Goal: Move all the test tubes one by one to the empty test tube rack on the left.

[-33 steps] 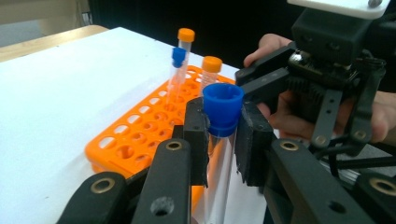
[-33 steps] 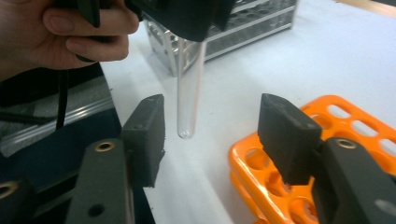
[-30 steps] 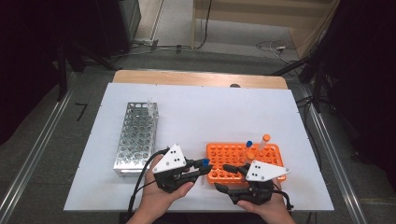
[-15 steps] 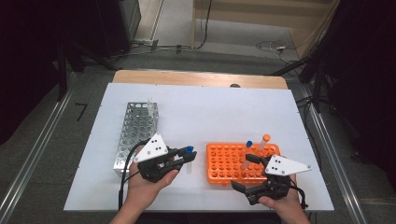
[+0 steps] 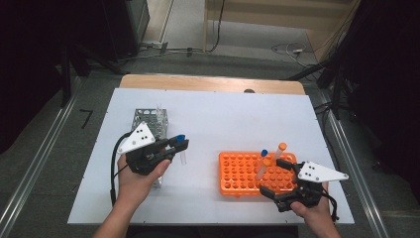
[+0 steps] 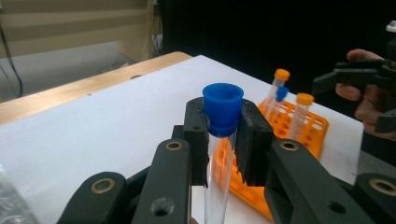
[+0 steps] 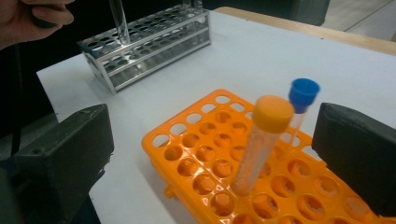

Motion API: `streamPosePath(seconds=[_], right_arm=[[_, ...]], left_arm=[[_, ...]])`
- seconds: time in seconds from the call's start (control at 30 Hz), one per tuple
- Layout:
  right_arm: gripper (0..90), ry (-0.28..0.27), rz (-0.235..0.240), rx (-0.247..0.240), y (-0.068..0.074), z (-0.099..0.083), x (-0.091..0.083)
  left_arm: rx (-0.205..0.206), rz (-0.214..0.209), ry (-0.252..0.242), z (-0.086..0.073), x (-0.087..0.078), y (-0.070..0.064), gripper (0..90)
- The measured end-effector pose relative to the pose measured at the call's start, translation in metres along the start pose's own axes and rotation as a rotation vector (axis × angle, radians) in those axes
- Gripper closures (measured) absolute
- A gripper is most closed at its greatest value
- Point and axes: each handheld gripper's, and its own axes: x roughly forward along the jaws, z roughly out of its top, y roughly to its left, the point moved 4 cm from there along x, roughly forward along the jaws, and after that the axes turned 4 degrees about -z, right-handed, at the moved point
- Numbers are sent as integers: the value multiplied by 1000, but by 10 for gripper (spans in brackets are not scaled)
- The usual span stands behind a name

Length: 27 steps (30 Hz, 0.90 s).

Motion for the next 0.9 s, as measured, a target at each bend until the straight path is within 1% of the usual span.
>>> streamPosePath(seconds=[0.07,0.27,0.43,0.63,0.9], right_arm=[[0,-3,-8,1,-4,-1,-1],[0,-2,-31,16,-13,-4,-6],[0,0,-38,27,-22,-7,-8],[0,12,-52,37,-30,-12,-9],[0,16,-64,46,-36,-15,-11]], left_arm=[[-4,19,-2,2,-1,8,768],[1,76,-9,8,-4,31,768],[0,137,-23,13,-5,50,768],[-27,192,-48,14,-5,74,768],[-55,264,-70,10,-2,100,768]])
